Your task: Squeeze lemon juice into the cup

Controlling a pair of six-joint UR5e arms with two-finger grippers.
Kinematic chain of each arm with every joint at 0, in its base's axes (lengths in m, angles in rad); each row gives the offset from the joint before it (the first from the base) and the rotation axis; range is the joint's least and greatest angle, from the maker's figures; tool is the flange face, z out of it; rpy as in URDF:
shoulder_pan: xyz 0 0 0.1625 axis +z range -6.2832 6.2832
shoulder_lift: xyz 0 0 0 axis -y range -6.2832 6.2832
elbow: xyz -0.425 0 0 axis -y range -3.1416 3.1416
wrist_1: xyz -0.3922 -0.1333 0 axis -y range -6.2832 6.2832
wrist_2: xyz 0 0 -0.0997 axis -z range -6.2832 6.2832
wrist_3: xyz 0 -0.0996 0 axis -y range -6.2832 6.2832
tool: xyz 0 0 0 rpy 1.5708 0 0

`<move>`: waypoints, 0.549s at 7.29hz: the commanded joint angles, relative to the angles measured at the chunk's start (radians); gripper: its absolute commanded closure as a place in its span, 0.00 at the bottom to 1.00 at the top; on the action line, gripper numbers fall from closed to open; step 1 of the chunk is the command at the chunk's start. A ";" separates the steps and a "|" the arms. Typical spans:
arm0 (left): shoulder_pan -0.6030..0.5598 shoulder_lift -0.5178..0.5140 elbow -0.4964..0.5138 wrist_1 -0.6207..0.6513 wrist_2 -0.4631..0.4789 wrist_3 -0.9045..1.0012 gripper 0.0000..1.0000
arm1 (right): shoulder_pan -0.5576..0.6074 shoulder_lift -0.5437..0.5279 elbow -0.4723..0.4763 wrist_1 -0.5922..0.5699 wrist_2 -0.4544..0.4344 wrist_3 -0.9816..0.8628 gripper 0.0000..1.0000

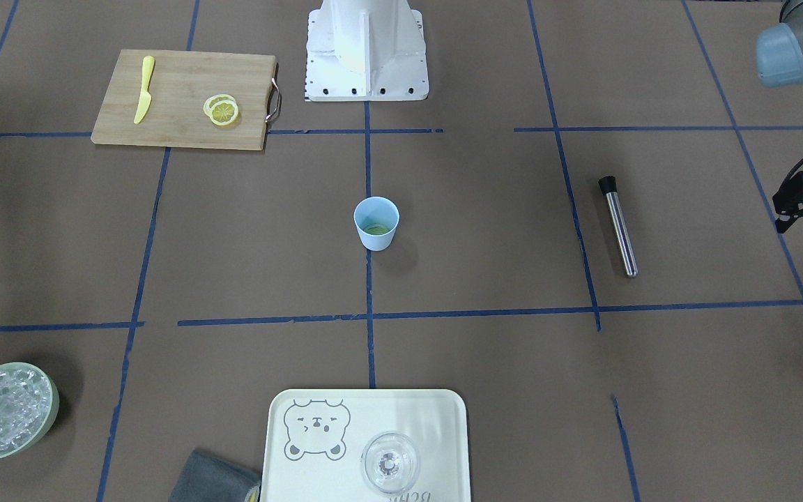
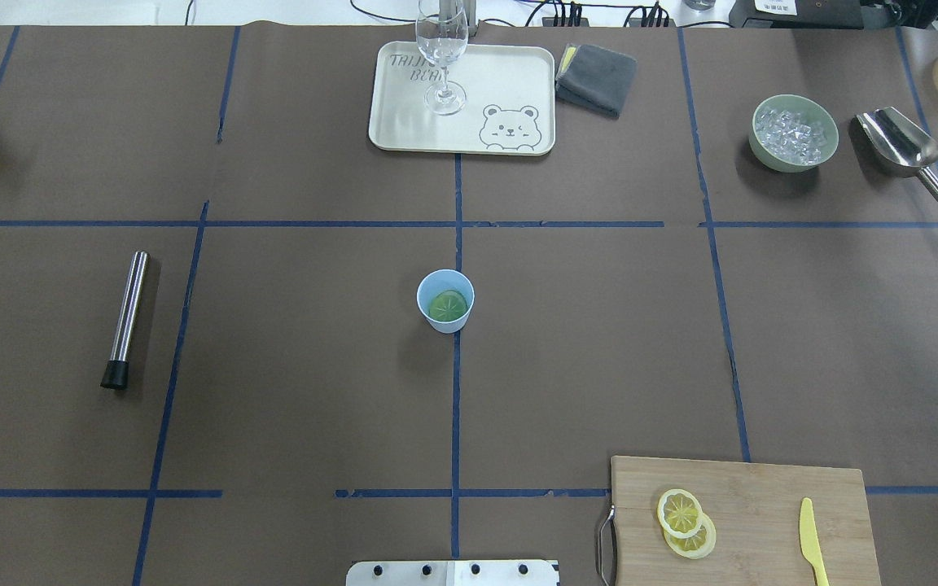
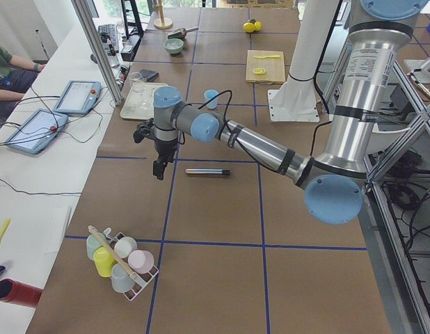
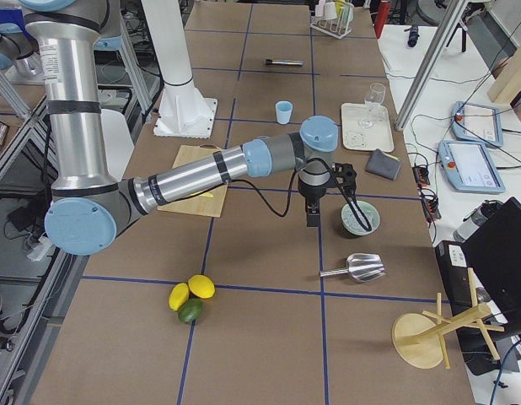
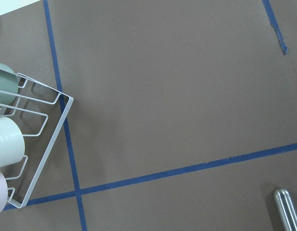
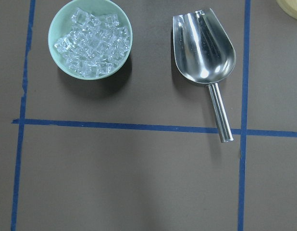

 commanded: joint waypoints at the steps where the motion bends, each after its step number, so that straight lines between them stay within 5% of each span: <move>1: -0.005 0.014 0.018 -0.003 -0.024 0.013 0.00 | -0.001 0.001 -0.012 0.000 0.001 0.000 0.00; 4: -0.014 0.018 0.041 -0.020 -0.041 0.015 0.00 | -0.001 -0.001 -0.009 0.001 0.001 0.002 0.00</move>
